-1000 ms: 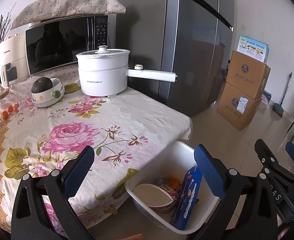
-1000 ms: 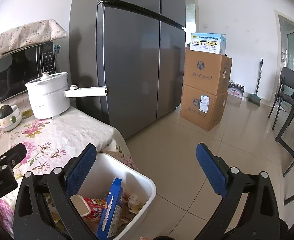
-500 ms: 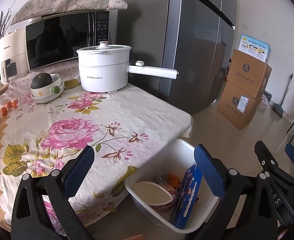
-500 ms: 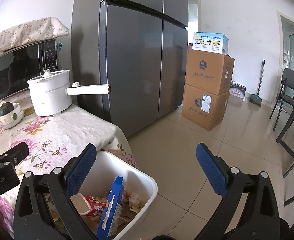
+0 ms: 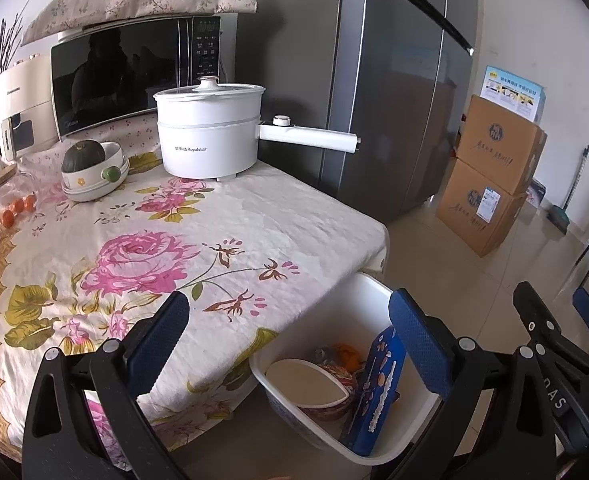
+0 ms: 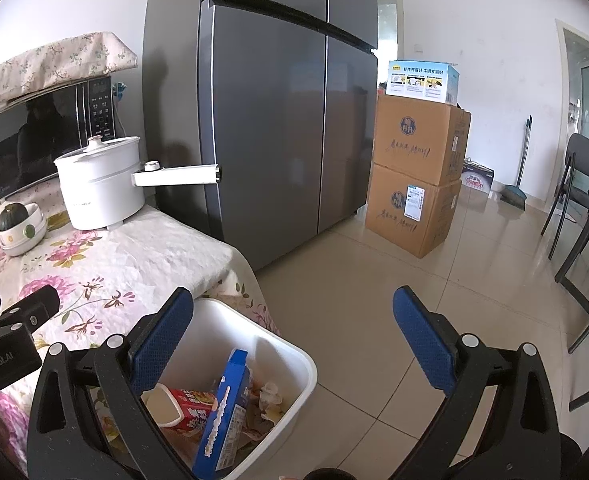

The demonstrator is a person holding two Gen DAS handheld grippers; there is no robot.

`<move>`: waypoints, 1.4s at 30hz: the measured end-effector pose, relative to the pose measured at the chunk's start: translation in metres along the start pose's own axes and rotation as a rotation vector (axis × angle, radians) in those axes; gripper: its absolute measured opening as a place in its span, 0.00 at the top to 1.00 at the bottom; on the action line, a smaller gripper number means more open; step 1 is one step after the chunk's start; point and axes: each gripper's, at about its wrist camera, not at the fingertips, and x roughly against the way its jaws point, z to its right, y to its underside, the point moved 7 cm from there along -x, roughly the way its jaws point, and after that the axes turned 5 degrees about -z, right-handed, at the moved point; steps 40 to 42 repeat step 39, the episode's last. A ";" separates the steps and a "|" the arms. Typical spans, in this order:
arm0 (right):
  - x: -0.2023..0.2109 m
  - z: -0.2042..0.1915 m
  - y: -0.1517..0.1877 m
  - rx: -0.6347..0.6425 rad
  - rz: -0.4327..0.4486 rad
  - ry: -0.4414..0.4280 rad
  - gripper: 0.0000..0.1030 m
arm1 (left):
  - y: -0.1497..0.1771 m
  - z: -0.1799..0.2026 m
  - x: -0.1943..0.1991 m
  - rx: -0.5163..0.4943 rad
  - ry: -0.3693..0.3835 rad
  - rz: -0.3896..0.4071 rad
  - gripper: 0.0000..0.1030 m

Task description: Collect trash

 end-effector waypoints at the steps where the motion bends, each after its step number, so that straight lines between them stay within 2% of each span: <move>1: 0.000 0.000 0.000 0.001 -0.001 0.000 0.07 | 0.000 0.000 0.000 0.001 0.000 -0.002 0.06; 11: -0.002 0.000 0.002 0.003 -0.011 -0.002 0.07 | 0.002 -0.004 -0.007 0.006 0.001 -0.025 0.06; 18: -0.004 0.000 0.006 -0.002 -0.023 -0.005 0.07 | 0.003 0.001 -0.004 -0.024 -0.008 -0.007 0.07; 27: -0.005 0.001 0.006 -0.004 -0.028 -0.007 0.07 | 0.003 0.007 -0.003 -0.051 0.010 0.005 0.13; 31: -0.005 0.001 0.005 -0.004 -0.029 -0.008 0.07 | 0.002 0.009 -0.001 -0.061 0.008 0.019 0.13; 42: -0.006 0.002 0.005 -0.005 -0.029 -0.005 0.07 | 0.004 0.009 -0.005 -0.049 0.007 -0.013 0.09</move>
